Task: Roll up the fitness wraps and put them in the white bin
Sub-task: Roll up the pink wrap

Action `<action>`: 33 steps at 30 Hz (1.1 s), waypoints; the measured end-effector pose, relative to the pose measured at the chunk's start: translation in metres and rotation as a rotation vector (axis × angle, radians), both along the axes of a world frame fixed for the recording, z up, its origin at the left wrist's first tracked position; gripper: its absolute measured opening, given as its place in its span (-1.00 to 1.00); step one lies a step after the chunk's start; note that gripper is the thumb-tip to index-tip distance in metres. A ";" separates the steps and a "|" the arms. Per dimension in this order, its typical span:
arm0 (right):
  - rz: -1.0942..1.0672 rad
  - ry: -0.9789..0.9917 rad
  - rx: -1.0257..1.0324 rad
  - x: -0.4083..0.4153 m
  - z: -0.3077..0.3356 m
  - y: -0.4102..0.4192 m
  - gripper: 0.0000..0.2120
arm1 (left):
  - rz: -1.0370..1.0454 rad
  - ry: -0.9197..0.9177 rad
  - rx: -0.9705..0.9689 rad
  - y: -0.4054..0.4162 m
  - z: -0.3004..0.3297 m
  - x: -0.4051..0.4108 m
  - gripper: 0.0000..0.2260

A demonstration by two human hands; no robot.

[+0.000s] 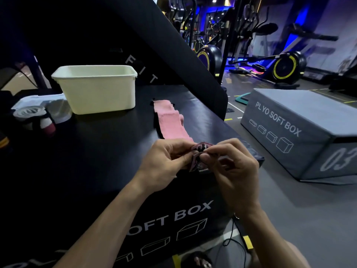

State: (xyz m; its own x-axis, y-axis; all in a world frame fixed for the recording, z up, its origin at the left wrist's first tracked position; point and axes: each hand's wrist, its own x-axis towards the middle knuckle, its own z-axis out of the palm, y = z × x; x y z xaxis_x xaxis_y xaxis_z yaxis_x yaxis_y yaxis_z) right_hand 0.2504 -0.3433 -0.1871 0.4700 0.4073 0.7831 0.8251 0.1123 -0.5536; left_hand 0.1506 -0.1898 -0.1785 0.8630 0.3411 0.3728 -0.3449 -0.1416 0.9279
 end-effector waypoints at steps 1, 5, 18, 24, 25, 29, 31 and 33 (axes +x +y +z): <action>-0.016 0.004 0.006 0.000 0.000 0.001 -0.90 | -0.001 0.003 0.031 0.002 0.000 -0.001 -0.82; -0.040 0.000 -0.004 0.003 0.001 0.006 -0.87 | 0.021 0.004 0.129 0.008 -0.003 -0.003 -0.82; 0.097 0.302 -0.035 0.003 0.001 0.010 -0.79 | -0.023 0.054 0.258 0.012 -0.009 -0.009 -0.74; 0.128 0.291 -0.075 -0.001 0.002 0.008 -0.90 | 0.013 0.044 0.346 0.010 -0.007 -0.012 -0.79; 0.125 0.291 -0.077 -0.001 0.001 0.008 -0.90 | 0.044 0.030 0.372 0.009 -0.009 -0.012 -0.81; 0.129 0.276 -0.073 -0.002 0.000 0.008 -0.91 | 0.093 0.020 0.391 0.006 -0.010 -0.011 -0.83; 0.132 0.276 -0.058 0.000 -0.001 0.009 -0.90 | 0.062 0.044 0.334 0.011 -0.006 -0.009 -0.85; 0.139 0.295 -0.050 0.003 -0.002 0.012 -0.86 | 0.121 0.059 0.229 0.023 0.000 -0.001 -0.88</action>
